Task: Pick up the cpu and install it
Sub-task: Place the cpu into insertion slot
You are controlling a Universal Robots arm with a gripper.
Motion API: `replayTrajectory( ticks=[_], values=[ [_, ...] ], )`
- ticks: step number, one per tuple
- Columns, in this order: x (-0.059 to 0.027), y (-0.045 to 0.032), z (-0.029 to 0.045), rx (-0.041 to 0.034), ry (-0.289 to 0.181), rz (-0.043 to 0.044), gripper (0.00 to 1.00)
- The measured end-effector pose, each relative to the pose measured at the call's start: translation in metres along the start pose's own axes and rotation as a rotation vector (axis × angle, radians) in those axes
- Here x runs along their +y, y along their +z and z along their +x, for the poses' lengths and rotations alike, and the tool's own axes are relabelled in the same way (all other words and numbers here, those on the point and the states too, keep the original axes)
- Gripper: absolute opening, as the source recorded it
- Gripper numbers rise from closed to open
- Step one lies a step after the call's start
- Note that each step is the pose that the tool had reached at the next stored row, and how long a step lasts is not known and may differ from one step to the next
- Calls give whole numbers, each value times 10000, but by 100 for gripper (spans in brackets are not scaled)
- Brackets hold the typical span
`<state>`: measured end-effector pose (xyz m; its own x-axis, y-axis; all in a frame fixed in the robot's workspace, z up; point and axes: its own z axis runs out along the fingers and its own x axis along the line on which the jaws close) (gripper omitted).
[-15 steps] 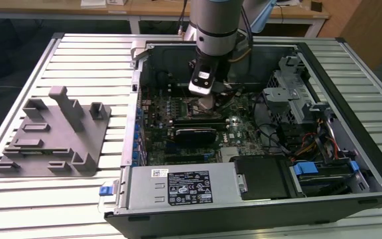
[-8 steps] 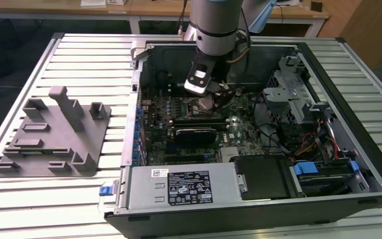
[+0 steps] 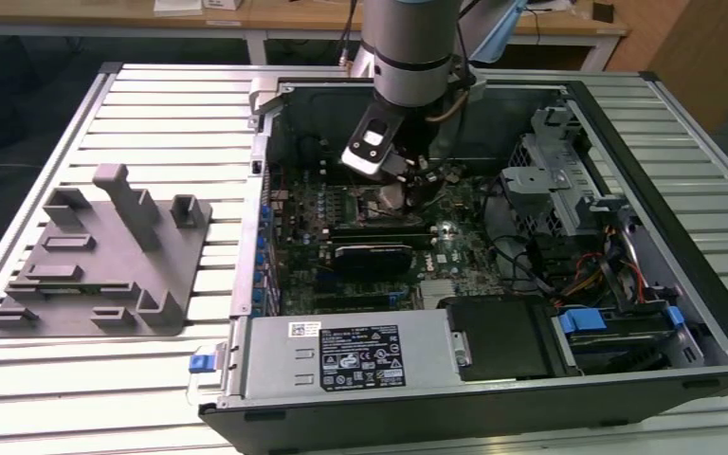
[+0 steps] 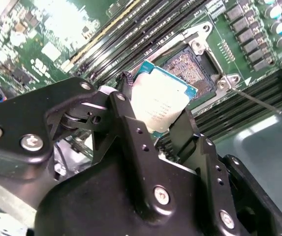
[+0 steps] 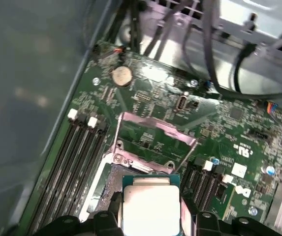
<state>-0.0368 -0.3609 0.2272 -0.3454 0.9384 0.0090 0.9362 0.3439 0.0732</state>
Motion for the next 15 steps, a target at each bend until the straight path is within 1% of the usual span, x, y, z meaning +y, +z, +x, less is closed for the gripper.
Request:
replayTrajectory(
  ticks=[15],
  values=[
    [-2,23,0,-199,2723,-27,55]
  ],
)
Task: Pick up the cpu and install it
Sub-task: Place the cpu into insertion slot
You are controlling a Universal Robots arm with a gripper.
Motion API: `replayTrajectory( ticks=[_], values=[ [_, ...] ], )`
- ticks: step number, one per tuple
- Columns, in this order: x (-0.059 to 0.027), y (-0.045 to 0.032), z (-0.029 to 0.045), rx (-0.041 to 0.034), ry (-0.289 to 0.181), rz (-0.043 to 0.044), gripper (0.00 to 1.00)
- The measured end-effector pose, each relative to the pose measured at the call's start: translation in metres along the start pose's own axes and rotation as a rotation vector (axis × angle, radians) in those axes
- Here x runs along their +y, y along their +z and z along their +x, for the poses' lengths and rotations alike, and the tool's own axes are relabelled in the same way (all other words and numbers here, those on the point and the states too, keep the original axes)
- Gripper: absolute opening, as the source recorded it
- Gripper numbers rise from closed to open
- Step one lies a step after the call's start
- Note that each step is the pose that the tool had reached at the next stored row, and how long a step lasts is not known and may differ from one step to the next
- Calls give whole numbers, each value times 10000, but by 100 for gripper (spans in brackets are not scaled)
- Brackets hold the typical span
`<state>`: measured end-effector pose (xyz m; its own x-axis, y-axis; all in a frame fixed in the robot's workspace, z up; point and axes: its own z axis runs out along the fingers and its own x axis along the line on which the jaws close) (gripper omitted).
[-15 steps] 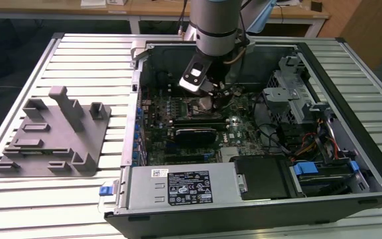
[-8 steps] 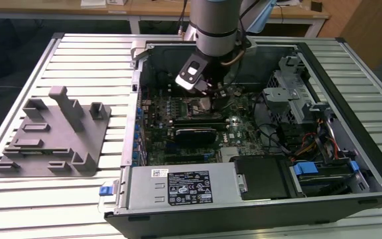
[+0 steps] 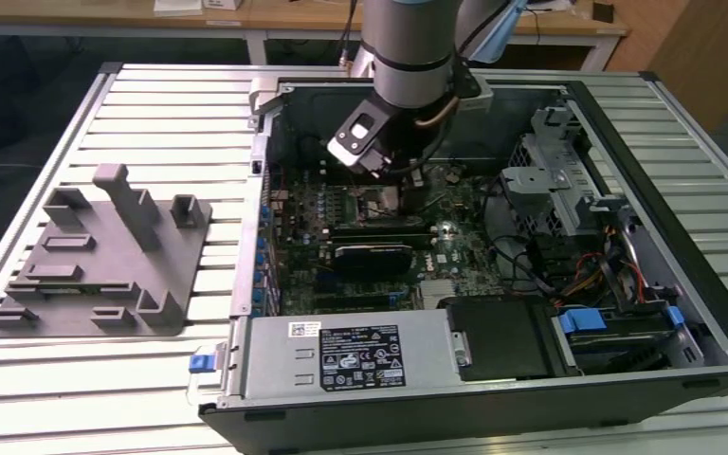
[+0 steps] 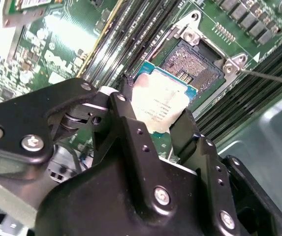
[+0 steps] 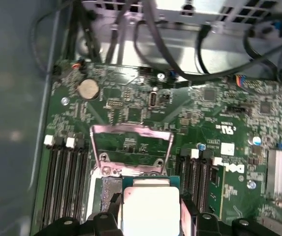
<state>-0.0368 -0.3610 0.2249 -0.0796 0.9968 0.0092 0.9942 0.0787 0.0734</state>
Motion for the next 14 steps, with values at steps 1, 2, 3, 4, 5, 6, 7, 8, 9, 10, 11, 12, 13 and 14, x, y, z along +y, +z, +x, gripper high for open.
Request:
replayTrajectory(
  ticks=[1,2,3,4,5,6,7,8,9,10,11,12,13,14],
  values=[
    [0,2,1,-11,143,0,55],
    [-1,4,5,-17,225,-1,55],
    [0,6,13,-19,262,-2,55],
    [1,7,24,-21,270,-2,55],
    [2,8,35,-21,270,-2,55],
    [3,9,47,-22,269,-1,55],
    [4,10,59,-22,269,-1,55],
    [4,11,70,-21,269,-1,55],
    [2,13,79,-20,269,-2,55],
    [-4,17,83,-18,269,-3,55],
    [-14,23,86,-19,271,-3,55],
    [-25,31,88,-20,273,-2,55],
    [-35,41,90,-21,279,-2,55],
    [-43,51,91,-21,285,-3,55]
  ],
)
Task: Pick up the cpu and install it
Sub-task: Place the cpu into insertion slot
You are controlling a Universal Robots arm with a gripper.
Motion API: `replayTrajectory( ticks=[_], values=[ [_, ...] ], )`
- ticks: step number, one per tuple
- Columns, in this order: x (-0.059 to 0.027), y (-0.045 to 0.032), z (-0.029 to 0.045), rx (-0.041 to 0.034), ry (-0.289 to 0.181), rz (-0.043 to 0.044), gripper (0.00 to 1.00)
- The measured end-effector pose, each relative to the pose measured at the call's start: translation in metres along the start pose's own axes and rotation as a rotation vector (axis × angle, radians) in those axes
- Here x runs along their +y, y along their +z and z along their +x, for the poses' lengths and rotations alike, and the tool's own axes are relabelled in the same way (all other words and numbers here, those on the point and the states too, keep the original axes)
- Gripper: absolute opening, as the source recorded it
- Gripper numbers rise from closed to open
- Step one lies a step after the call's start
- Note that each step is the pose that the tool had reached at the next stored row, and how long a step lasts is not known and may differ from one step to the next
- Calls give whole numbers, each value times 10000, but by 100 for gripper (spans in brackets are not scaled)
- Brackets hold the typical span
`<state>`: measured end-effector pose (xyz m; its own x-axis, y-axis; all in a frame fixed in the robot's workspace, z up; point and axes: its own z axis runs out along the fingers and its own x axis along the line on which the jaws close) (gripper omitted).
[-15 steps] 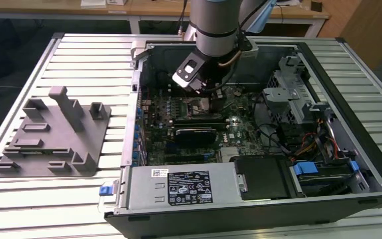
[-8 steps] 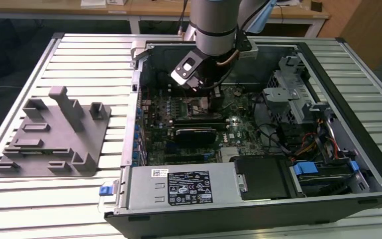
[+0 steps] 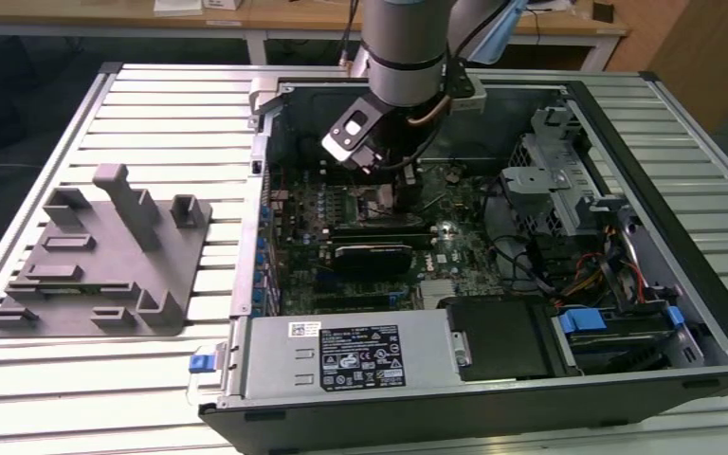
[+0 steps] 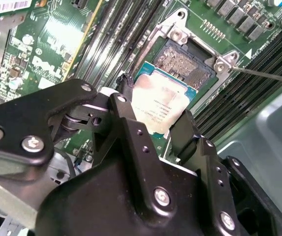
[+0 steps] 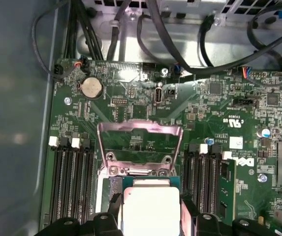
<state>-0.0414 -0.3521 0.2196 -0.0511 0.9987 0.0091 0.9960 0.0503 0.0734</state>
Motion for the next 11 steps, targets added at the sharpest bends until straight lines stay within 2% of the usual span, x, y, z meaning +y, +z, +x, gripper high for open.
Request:
replayTrajectory(
  ticks=[11],
  values=[
    [-56,68,31,-8,89,0,55]
  ],
)
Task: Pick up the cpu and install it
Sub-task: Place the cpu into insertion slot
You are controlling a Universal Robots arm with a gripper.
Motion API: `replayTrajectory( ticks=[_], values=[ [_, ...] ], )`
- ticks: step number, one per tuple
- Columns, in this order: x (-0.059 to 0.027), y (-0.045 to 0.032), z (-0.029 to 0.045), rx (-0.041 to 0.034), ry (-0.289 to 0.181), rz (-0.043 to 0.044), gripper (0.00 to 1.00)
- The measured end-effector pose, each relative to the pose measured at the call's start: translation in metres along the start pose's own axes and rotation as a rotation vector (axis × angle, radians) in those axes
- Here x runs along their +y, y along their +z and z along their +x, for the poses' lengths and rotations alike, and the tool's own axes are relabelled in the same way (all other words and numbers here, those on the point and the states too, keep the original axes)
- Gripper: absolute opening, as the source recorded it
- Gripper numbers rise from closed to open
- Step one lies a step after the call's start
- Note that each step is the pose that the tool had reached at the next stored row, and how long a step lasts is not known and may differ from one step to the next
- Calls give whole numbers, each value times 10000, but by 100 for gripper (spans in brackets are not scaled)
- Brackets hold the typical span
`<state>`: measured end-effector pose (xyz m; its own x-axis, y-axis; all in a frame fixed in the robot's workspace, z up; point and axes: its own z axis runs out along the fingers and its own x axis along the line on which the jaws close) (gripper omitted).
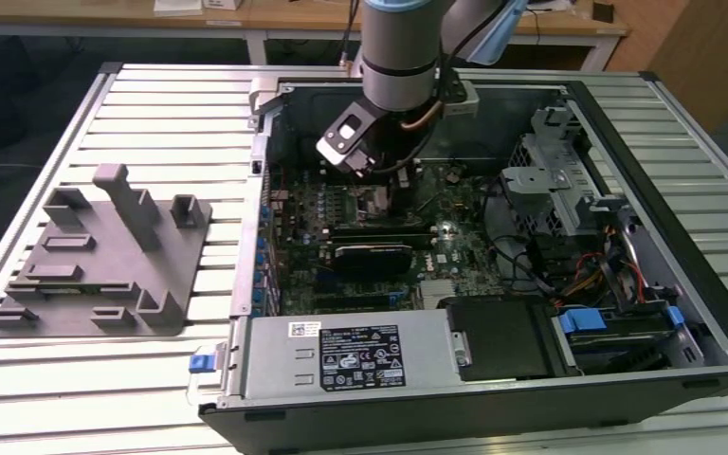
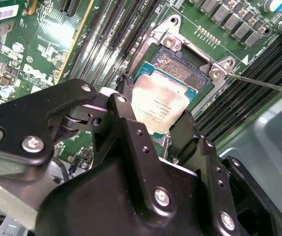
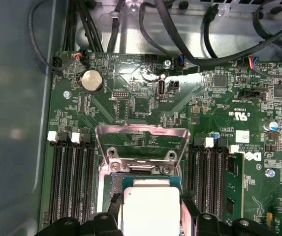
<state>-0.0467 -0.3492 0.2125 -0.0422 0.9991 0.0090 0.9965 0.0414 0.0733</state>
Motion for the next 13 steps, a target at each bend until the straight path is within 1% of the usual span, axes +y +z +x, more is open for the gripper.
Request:
replayTrajectory(
  ticks=[8,13],
  values=[
    [-28,18,54,-1,60,-2,55],
    [-42,56,60,-4,150,-2,55]
  ],
)
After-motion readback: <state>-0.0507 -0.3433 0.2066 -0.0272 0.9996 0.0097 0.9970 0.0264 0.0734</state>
